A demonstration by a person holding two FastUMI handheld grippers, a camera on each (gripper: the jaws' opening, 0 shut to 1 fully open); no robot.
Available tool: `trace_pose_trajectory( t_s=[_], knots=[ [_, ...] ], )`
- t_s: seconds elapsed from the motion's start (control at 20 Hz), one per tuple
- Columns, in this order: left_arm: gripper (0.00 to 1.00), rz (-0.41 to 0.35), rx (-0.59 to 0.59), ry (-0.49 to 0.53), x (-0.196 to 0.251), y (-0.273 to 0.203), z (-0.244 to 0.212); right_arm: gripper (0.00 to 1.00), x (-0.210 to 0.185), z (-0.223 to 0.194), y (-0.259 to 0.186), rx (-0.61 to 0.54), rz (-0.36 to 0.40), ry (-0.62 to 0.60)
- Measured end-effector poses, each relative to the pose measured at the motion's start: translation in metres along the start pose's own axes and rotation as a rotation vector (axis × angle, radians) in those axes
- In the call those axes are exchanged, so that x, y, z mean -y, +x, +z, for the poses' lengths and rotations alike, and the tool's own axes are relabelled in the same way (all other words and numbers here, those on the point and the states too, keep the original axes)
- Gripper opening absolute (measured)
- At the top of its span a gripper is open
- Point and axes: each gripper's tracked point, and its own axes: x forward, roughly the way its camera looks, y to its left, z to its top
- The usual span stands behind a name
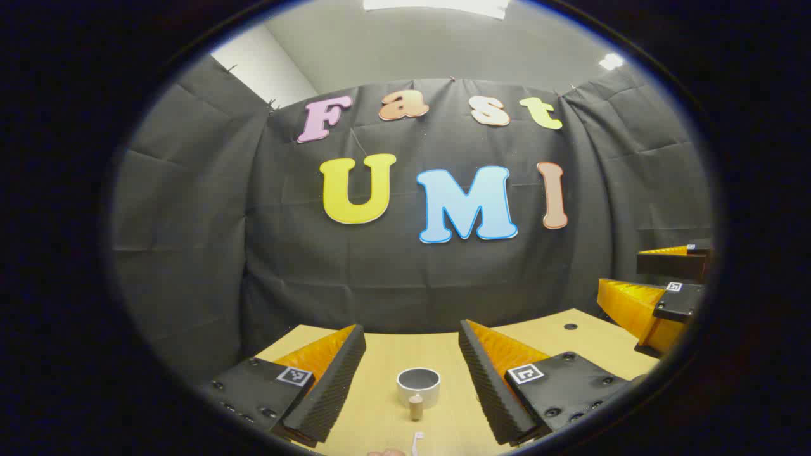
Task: Put the toothbrush and toothpaste on the desktop into the cup, then pick up the cup and place it on the coaster on the desktop.
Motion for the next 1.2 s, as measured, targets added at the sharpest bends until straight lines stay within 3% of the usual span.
trace_pose_trajectory(
  t_s=[0.15,0.2,0.3,0.35,0.8,1.05,1.1,1.2],
  knots=[
    [0.96,-0.003,-0.015,0.010,0.002,0.001,-0.005,0.95,0.001,-0.005,0.000,-0.020,-0.004,0.008],
    [0.91,-0.004,-0.020,0.014,0.003,0.000,-0.006,0.95,0.001,-0.007,0.000,-0.028,-0.004,0.009],
    [0.91,-0.009,-0.026,0.015,0.005,-0.001,-0.009,0.95,0.001,-0.010,-0.001,-0.042,-0.006,0.010],
    [0.96,-0.010,-0.029,0.014,0.004,-0.001,-0.010,0.95,0.002,-0.012,0.000,-0.048,-0.009,0.010],
    [0.96,-0.023,-0.067,0.015,0.006,0.004,-0.019,0.95,-0.003,-0.031,0.003,-0.133,0.002,0.066],
    [0.96,-0.043,-0.151,-0.007,0.008,0.005,-0.044,0.95,-0.011,-0.050,0.002,-0.217,0.017,0.104],
    [0.91,-0.046,-0.175,-0.012,0.009,0.004,-0.050,0.95,-0.013,-0.055,0.002,-0.243,0.020,0.113],
    [0.96,-0.053,-0.229,-0.024,0.010,0.004,-0.064,0.97,-0.017,-0.068,0.000,-0.293,0.030,0.132]
  ],
)
